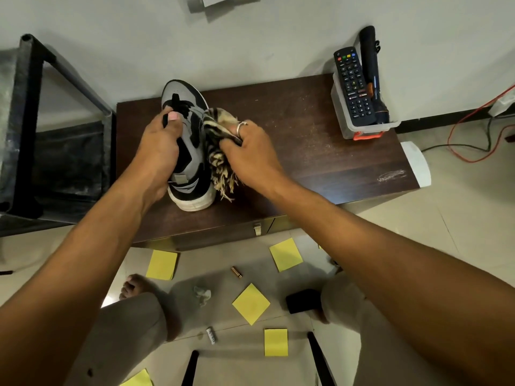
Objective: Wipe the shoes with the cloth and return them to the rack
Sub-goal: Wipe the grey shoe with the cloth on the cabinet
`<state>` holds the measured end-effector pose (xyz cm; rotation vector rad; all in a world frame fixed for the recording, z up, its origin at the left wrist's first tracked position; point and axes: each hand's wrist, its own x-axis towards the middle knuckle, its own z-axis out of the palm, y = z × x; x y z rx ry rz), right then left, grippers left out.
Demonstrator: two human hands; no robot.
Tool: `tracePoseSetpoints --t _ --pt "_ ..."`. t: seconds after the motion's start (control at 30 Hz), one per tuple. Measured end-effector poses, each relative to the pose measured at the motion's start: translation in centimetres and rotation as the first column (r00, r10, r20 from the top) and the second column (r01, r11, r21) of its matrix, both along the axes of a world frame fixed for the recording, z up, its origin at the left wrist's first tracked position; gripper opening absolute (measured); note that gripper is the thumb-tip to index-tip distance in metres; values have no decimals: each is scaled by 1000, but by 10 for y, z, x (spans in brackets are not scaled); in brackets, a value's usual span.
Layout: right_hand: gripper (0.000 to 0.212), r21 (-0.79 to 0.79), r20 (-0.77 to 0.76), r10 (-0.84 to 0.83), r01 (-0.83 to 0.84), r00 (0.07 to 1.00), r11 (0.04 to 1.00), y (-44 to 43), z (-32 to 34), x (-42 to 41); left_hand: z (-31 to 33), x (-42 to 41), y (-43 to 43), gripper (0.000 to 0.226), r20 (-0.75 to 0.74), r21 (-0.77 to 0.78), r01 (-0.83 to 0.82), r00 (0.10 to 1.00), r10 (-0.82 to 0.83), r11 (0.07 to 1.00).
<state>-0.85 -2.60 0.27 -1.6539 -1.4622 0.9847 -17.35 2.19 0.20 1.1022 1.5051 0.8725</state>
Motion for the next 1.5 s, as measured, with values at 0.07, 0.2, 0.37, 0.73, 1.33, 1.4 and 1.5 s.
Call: tracePoseSetpoints --t 0.07,0.2,0.37,0.73,1.33,1.4,1.5 --pt "35 27 3 71 -71 997 997 5 -2 -10 1 2 0 38 10 0 5 1000 -5 1000" --pt "37 86 73 116 -122 991 989 13 -10 -23 1 -1 1 41 33 -26 -11 999 12 1000" --pt "37 77 159 79 -93 984 993 24 -18 -17 1 1 0 35 42 -59 49 998 -46 997" --pt "25 -26 106 283 -282 953 959 13 -5 -5 -4 0 3 49 -66 16 35 997 -34 999" --pt "17 -165 226 284 -251 932 954 -30 17 38 11 11 -83 74 -173 65 -117 977 127 991" --pt "18 -148 221 262 -233 940 961 -32 23 38 7 16 -104 87 -226 105 -81 969 103 991" --pt "20 -134 218 245 -220 945 966 -36 28 31 -6 18 -105 92 -258 172 -123 952 165 977"
